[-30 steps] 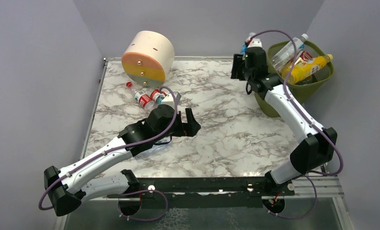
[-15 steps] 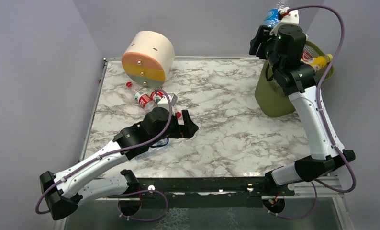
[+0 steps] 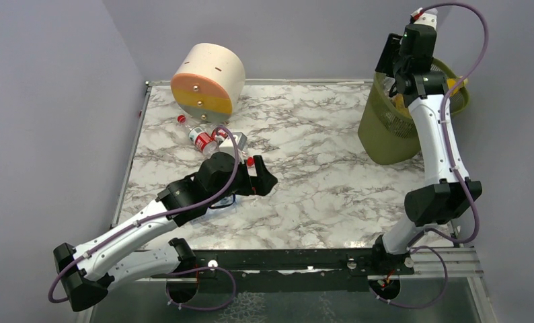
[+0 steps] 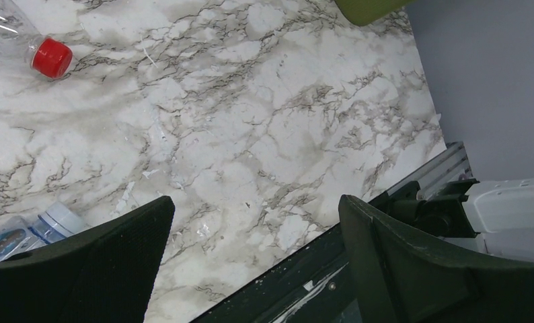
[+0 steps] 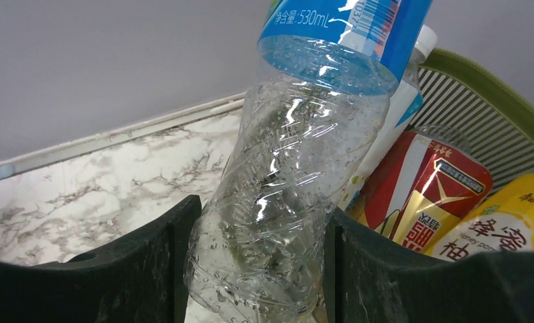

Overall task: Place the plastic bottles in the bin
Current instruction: Place the plastic bottle in the trash bin.

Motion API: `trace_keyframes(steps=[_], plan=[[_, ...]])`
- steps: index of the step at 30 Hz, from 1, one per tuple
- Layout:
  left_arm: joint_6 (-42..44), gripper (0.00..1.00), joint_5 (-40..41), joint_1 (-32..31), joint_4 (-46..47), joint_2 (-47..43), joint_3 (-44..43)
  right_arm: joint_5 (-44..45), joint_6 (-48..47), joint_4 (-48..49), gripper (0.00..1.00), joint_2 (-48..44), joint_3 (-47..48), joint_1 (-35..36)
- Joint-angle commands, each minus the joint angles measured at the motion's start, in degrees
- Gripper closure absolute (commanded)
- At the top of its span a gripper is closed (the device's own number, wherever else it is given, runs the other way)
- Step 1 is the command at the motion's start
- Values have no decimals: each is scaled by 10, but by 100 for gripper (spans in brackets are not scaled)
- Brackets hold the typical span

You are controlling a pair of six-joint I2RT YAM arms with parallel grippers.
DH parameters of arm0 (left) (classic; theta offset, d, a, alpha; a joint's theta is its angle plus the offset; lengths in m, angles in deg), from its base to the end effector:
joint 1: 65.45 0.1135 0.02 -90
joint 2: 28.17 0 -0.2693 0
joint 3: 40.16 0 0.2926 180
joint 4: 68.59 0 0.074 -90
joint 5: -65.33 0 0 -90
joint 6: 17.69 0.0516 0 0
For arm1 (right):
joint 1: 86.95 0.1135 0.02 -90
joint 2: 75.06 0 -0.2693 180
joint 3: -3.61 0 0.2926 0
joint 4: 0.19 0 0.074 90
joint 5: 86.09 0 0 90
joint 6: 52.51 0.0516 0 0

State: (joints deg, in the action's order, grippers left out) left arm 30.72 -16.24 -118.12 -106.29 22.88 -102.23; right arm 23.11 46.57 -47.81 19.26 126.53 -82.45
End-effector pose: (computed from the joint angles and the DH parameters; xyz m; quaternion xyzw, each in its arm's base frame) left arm 0.1574 -0.1939 0.3227 0.0436 0.8486 -0.3411 0.4020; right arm 0.4133 0.0155 0.4821 0.1288 0.7983 -0.0672 0.5845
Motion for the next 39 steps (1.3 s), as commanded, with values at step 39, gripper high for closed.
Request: trace_keyframes(steps=[39], plan=[[3, 2, -2, -5, 24, 17, 9, 12, -5, -3, 23, -46, -76, -17]])
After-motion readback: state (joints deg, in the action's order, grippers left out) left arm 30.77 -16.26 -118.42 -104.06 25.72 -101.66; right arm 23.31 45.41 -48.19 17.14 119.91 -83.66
